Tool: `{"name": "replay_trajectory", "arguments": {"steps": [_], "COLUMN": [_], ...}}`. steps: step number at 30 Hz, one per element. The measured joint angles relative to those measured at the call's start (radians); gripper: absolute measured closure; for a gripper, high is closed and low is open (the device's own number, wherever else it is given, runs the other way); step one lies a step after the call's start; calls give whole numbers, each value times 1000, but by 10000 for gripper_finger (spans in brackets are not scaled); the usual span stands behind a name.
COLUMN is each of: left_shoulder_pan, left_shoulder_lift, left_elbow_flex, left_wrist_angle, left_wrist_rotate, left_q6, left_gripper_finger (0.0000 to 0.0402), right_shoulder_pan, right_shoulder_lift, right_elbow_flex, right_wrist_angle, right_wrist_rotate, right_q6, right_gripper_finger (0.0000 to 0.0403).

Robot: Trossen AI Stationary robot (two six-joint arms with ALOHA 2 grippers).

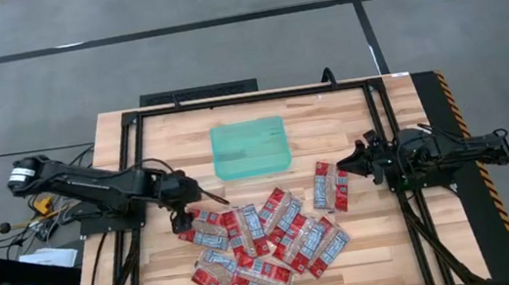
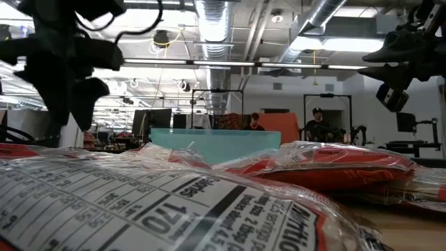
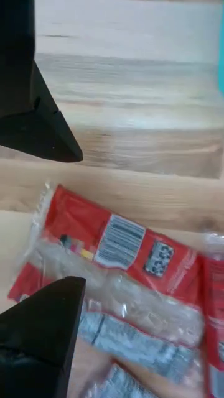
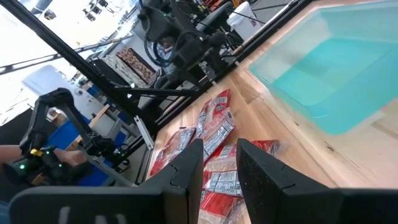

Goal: Sort popcorn bags into baskets
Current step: Put the red popcorn bag into the blue bin

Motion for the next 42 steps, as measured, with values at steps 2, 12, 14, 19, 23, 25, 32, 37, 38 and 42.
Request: {"name": "replay_trajectory", "arguments": {"steps": [2, 12, 14, 19, 23, 25, 32, 37, 38, 42], "left_shoulder_pan": [10, 20, 20, 22, 23, 22, 21, 21, 21, 21], "left_shoulder_lift": [35, 196, 228, 311, 350, 355, 309, 286, 284, 271], "left_elbow_flex": [0, 0, 0, 6, 8, 6, 1, 0, 0, -1], "left_wrist_angle": [36, 148, 152, 153, 142, 148, 151, 148, 148, 148], "left_wrist_rotate": [28, 176, 189, 187, 187, 189, 183, 180, 181, 194], "left_q6": [30, 109, 121, 137, 130, 128, 103, 82, 75, 35], "left_gripper_finger": [97, 97, 97, 106, 147, 179, 299, 362, 372, 395], "right_shoulder_pan": [0, 0, 0, 0, 0, 0, 0, 0, 0, 0], "right_shoulder_lift": [0, 0, 0, 0, 0, 0, 0, 0, 0, 0], "right_elbow_flex": [0, 0, 0, 0, -1, -1, -1, -2, -2, -2], "right_wrist_angle": [0, -6, -7, -9, -9, -9, -9, -10, -10, -11], "right_wrist_rotate": [0, 1, 8, 31, 31, 31, 31, 32, 32, 32], "right_q6": [0, 0, 0, 0, 12, 18, 18, 18, 18, 17], "right_gripper_finger": [281, 283, 284, 284, 284, 284, 284, 284, 284, 284]}}
